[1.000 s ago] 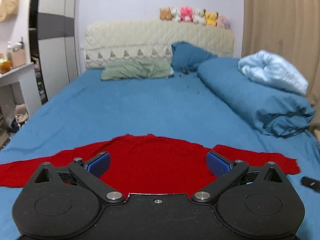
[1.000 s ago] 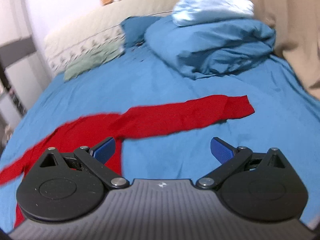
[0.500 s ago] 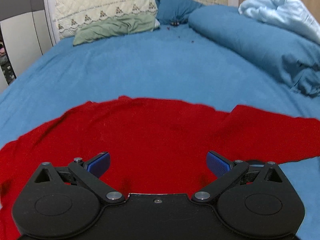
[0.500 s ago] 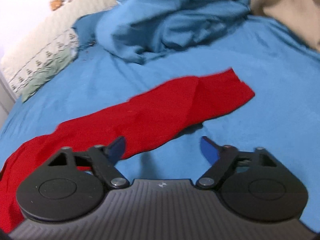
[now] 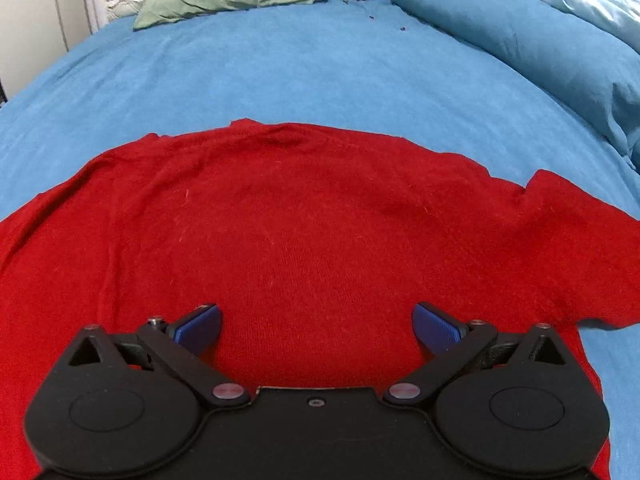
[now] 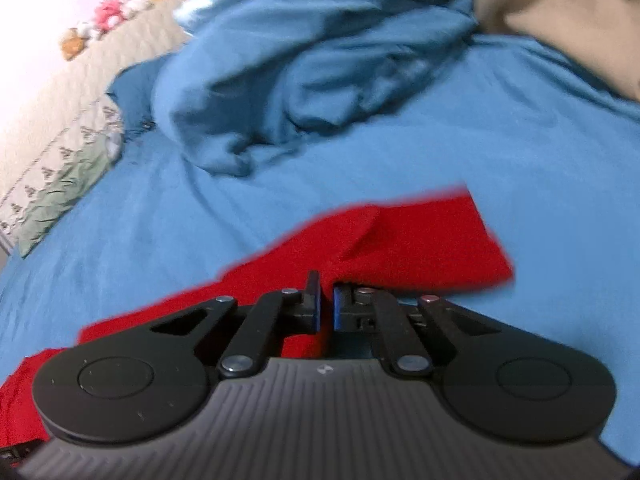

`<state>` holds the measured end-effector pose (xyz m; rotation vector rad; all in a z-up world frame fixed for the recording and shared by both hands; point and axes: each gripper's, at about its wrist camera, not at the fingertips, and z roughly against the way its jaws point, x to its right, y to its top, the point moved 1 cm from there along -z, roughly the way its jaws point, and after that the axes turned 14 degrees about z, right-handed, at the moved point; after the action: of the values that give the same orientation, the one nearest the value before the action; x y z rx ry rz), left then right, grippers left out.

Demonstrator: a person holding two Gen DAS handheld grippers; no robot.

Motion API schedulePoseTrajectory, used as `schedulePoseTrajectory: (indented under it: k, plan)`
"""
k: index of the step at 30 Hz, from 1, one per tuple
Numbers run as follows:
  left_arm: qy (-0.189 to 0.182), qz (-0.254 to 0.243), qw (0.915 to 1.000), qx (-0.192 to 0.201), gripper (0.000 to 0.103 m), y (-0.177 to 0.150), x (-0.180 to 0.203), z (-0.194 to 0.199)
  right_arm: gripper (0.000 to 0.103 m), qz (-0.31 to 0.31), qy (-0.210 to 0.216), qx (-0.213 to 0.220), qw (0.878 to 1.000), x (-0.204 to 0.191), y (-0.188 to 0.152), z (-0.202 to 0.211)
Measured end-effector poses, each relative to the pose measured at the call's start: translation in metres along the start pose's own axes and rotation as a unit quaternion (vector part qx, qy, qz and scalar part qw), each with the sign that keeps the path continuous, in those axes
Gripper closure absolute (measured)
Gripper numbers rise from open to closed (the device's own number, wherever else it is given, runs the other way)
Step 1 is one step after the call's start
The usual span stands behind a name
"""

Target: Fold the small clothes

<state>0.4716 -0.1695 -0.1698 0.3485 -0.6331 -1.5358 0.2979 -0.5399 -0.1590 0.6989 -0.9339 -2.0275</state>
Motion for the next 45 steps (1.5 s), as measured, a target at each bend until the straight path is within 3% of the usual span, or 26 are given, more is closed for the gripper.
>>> schedulePoseTrajectory:
  k: [2,6,9,11,13,16,20,24,25,26,28,29,33,37,39,43,45]
  plan:
    - [-0.004,0.004,1.0,-0.002,0.0,0.004,-0.005,0.005,0.082,0.012,0.021,0.014,1.0,-0.019,0.016,0.008]
    - [-0.014,0.012,0.999,0.04,0.0,0.014,-0.024,0.035,0.083,0.073,0.099,0.05,0.991,-0.092,0.056,0.036]
    - [-0.01,0.007,0.9978,0.065,0.0,0.019,-0.046,0.058,0.083,0.118,0.19,0.062,0.973,-0.174,0.07,0.054]
    - [-0.003,0.005,0.9969,0.079,0.0,0.02,-0.064,0.072,0.083,0.139,0.26,0.053,0.954,-0.235,0.066,0.059]
    - [0.004,0.003,0.9961,0.088,0.0,0.016,-0.085,0.082,0.083,0.153,0.321,0.026,0.934,-0.292,0.048,0.055]
    - [0.027,-0.005,0.9949,0.097,0.0,0.003,-0.114,0.088,0.083,0.192,0.366,-0.032,0.91,-0.365,-0.003,0.034]
    - [0.053,-0.025,0.9946,0.086,0.0,-0.02,-0.141,0.083,0.083,0.246,0.359,-0.115,0.893,-0.416,-0.083,0.004]
    - [0.034,-0.028,0.9964,0.073,0.0,-0.029,-0.145,0.08,0.079,0.256,0.356,-0.13,0.889,-0.415,-0.114,0.001]
    - [0.025,-0.029,0.9968,0.07,0.0,-0.029,-0.144,0.08,0.071,0.258,0.356,-0.129,0.889,-0.41,-0.113,0.002]
    - [0.018,-0.031,0.9969,0.071,0.0,-0.029,-0.139,0.081,0.052,0.259,0.359,-0.13,0.887,-0.407,-0.11,0.003]
    - [0.003,-0.038,0.9965,0.075,0.0,-0.025,-0.131,0.082,0.026,0.262,0.355,-0.114,0.89,-0.391,-0.098,0.012]
    - [-0.005,-0.043,0.996,0.079,0.0,-0.023,-0.124,0.082,0.02,0.265,0.35,-0.099,0.893,-0.38,-0.089,0.021]
    - [-0.041,-0.046,0.9947,0.082,0.0,-0.01,-0.094,0.071,0.019,0.282,0.308,-0.055,0.907,-0.335,-0.059,0.043]
    - [-0.039,-0.044,0.9955,0.075,0.004,0.005,-0.068,0.037,0.019,0.277,0.267,-0.04,0.922,-0.286,-0.049,0.056]
    - [-0.034,-0.038,0.9963,0.069,0.021,0.011,-0.063,0.02,0.019,0.267,0.257,-0.044,0.928,-0.266,-0.045,0.059]
    - [-0.038,0.001,0.997,0.068,0.034,0.023,-0.075,0.002,0.019,0.253,0.237,-0.05,0.937,-0.244,-0.045,0.056]
    - [-0.036,0.039,0.9956,0.077,0.045,0.029,-0.092,0.004,0.019,0.248,0.23,-0.048,0.94,-0.233,-0.046,0.054]
